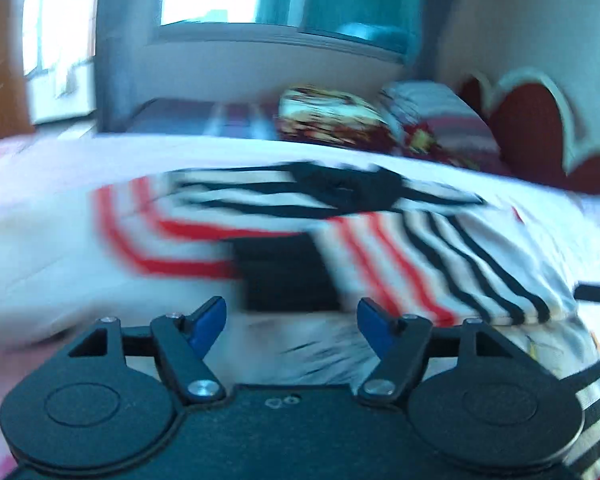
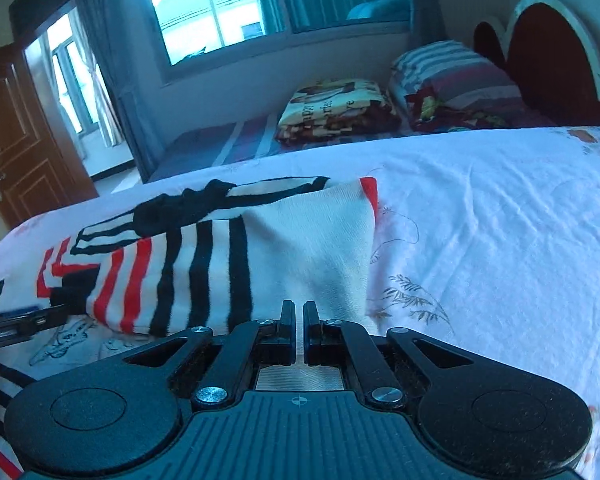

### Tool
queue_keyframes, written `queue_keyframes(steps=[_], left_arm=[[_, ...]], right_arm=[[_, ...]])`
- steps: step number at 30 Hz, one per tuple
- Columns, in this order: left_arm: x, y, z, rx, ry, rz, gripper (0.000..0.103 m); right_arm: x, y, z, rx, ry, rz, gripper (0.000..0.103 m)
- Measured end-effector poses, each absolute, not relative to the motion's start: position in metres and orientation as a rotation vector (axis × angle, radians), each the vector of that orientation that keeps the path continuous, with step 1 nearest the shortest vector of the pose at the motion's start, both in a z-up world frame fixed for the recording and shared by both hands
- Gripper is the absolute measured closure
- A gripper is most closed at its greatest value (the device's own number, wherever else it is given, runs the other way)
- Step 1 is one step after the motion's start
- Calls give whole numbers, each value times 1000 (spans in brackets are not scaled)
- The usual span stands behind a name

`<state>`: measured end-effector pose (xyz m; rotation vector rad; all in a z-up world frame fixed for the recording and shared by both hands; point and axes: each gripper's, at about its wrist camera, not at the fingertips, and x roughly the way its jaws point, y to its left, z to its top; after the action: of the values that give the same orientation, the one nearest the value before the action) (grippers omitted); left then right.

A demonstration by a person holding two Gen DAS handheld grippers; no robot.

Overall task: Fold small clothes
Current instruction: 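Grasp the black cuff of the other sleeve with the left gripper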

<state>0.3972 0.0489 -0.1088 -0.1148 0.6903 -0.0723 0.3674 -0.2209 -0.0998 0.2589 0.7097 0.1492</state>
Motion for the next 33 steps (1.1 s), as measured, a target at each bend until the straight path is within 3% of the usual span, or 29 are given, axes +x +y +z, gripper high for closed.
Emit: queue_keyframes(steps=[8, 14, 18, 24, 25, 26, 28, 33], left_arm=[[302, 251, -106, -415, 668, 298, 45], [273, 357, -116, -769, 529, 401, 57], [274, 390, -130, -903, 455, 416, 65], [283, 400, -134, -932, 418, 401, 66], [285, 401, -136, -938, 414, 401, 69], [287, 403, -137, -939, 417, 405, 82], [288, 408, -143, -941, 431, 400, 96], [292, 392, -125, -806, 438, 369, 99]], right_arm=[[358, -178, -92, 373, 737, 121, 102], [364, -126, -89, 400, 755, 145, 102], [373, -102, -88, 409, 754, 142, 102], [385, -92, -90, 438, 759, 73, 102], [387, -94, -90, 440, 760, 59, 102], [389, -95, -90, 444, 762, 49, 102], [390, -99, -91, 455, 768, 32, 102], [387, -109, -90, 463, 763, 26, 102]])
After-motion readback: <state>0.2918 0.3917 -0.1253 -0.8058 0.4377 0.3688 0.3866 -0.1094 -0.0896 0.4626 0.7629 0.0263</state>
